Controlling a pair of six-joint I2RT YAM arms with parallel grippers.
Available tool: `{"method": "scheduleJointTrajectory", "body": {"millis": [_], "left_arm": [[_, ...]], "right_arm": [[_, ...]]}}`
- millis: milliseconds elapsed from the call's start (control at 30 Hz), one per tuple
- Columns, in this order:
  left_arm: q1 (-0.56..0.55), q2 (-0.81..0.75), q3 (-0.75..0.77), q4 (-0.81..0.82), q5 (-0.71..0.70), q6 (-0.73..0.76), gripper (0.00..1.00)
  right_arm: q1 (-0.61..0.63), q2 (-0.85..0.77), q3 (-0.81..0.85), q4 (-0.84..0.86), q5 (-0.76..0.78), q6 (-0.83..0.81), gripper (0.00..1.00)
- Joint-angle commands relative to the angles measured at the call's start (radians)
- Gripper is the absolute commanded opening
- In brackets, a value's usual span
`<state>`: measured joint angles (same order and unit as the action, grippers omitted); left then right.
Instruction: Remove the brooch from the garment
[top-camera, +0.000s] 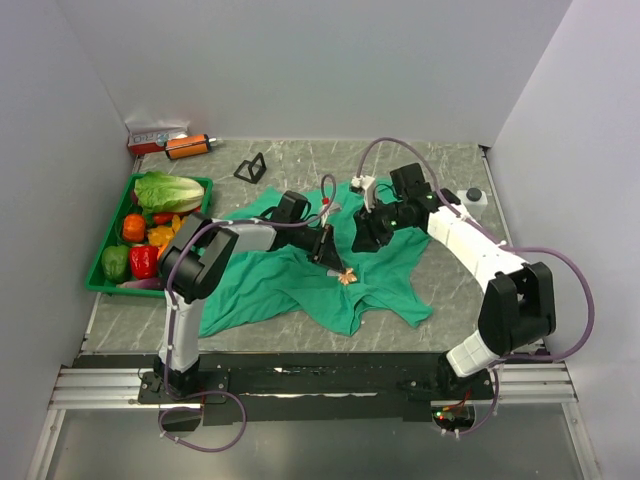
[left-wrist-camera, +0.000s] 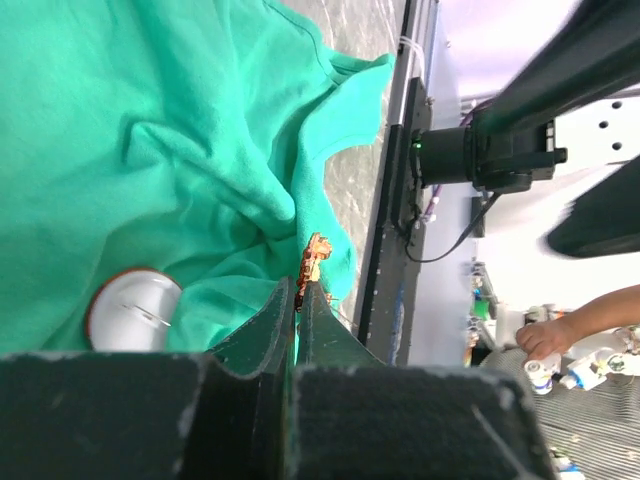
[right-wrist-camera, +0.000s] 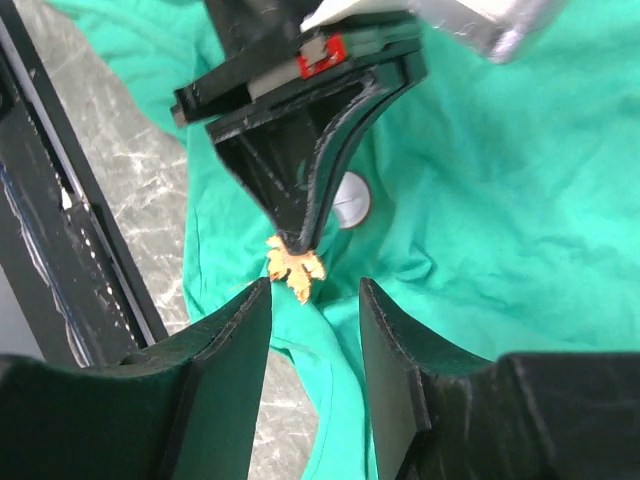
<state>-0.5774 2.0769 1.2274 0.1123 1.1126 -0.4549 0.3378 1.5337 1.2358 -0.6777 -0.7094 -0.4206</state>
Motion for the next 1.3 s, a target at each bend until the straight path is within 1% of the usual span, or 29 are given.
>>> {"method": "scheduleJointTrajectory", "body": {"millis": [0, 33, 67, 100, 200, 333, 367, 400, 433, 533, 567, 667, 800, 833, 900, 933, 1000, 1067, 1133, 1200, 1233, 1267], "left_arm": [[-0.002, -0.054, 0.083, -0.095, -0.017, 0.142, 0.01], [-0.001, -0.057, 0.089, -0.143, -0.029, 0.162, 0.01], [0.001, -0.061, 0.101, -0.158, -0.072, 0.18, 0.01], [0.002, -0.073, 0.101, -0.163, -0.083, 0.194, 0.01], [0.019, -0.098, 0.086, -0.142, -0.146, 0.182, 0.01], [0.024, -0.109, 0.081, -0.12, -0.232, 0.165, 0.01], [0.024, -0.107, 0.09, -0.12, -0.261, 0.167, 0.01], [0.024, -0.101, 0.096, -0.081, -0.279, 0.173, 0.01], [0.025, -0.095, 0.107, -0.08, -0.316, 0.188, 0.01], [0.045, -0.052, 0.196, -0.109, -0.349, 0.234, 0.01], [0.054, -0.044, 0.246, -0.146, -0.343, 0.236, 0.01], [0.097, -0.073, 0.283, -0.181, -0.292, 0.251, 0.01], [0.166, -0.184, 0.299, -0.295, -0.211, 0.294, 0.01], [0.18, -0.202, 0.303, -0.353, -0.195, 0.3, 0.01], [0.218, -0.272, 0.305, -0.391, -0.143, 0.306, 0.01], [0.229, -0.3, 0.3, -0.401, -0.136, 0.306, 0.01], [0.257, -0.387, 0.271, -0.402, -0.117, 0.308, 0.01], [0.267, -0.443, 0.261, -0.41, -0.122, 0.315, 0.01], [0.278, -0.512, 0.262, -0.408, -0.125, 0.332, 0.01], [0.286, -0.569, 0.261, -0.381, -0.126, 0.312, 0.01], [0.289, -0.586, 0.254, -0.364, -0.12, 0.296, 0.01], [0.29, -0.603, 0.25, -0.344, -0.116, 0.253, 0.01]], "right_arm": [[0.006, -0.007, -0.051, -0.017, 0.011, -0.015, 0.47], [0.007, -0.001, -0.071, -0.019, 0.024, -0.014, 0.47], [0.006, 0.003, -0.081, -0.02, 0.046, -0.015, 0.47], [0.004, 0.011, -0.093, -0.022, 0.062, -0.017, 0.47], [0.006, 0.025, -0.151, 0.004, 0.109, -0.006, 0.46], [0.012, 0.026, -0.206, 0.018, 0.1, 0.005, 0.46], [0.017, 0.026, -0.21, 0.015, 0.099, 0.008, 0.46], [0.023, 0.022, -0.211, 0.013, 0.097, 0.011, 0.46], [0.026, 0.016, -0.216, 0.01, 0.096, 0.014, 0.46], [0.027, -0.012, -0.197, -0.008, 0.103, 0.02, 0.46], [0.024, -0.021, -0.187, -0.029, 0.111, 0.017, 0.45], [0.018, -0.078, -0.164, -0.068, 0.094, -0.018, 0.45], [0.017, -0.138, -0.135, -0.065, 0.076, -0.041, 0.45], [0.017, -0.139, -0.095, -0.062, 0.073, -0.032, 0.45], [0.018, -0.138, -0.044, -0.059, 0.054, -0.006, 0.45], [0.017, -0.138, 0.006, -0.053, 0.05, -0.001, 0.45], [0.02, -0.133, 0.051, -0.042, 0.044, 0.014, 0.46], [0.018, -0.124, 0.115, -0.019, 0.041, 0.029, 0.46], [0.018, -0.093, 0.178, 0.027, 0.047, 0.077, 0.47], [0.017, -0.029, 0.237, 0.043, 0.062, 0.159, 0.47], [0.015, -0.005, 0.299, 0.053, 0.064, 0.186, 0.46], [0.017, 0.015, 0.326, 0.066, 0.054, 0.213, 0.46]]}}
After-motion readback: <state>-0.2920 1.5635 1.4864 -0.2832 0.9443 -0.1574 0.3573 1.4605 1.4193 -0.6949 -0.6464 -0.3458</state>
